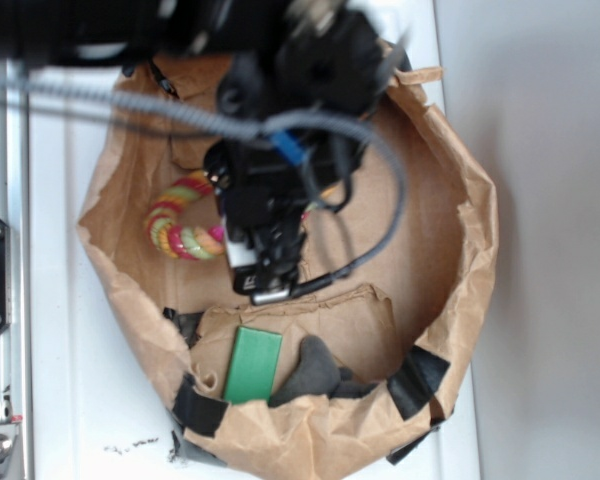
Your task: Grab the multicolored rope.
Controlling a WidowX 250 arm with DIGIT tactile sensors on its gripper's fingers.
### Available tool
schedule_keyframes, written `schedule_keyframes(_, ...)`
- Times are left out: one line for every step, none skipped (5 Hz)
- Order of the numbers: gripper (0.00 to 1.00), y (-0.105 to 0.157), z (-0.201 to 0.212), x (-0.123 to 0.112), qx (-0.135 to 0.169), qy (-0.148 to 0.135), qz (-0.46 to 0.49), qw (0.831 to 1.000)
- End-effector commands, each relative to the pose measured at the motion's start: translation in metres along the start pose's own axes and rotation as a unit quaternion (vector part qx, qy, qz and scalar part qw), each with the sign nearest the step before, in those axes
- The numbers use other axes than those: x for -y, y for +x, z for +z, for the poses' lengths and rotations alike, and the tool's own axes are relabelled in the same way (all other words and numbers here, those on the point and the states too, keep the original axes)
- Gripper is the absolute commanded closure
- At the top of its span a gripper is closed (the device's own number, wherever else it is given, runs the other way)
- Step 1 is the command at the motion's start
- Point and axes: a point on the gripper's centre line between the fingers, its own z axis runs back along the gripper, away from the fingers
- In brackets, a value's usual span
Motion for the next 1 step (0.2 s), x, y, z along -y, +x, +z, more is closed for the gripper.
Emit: schedule_keyframes(1.00,-0.0082,0.0604,-0.0026,0.072,-0.004,-0.003,0.997)
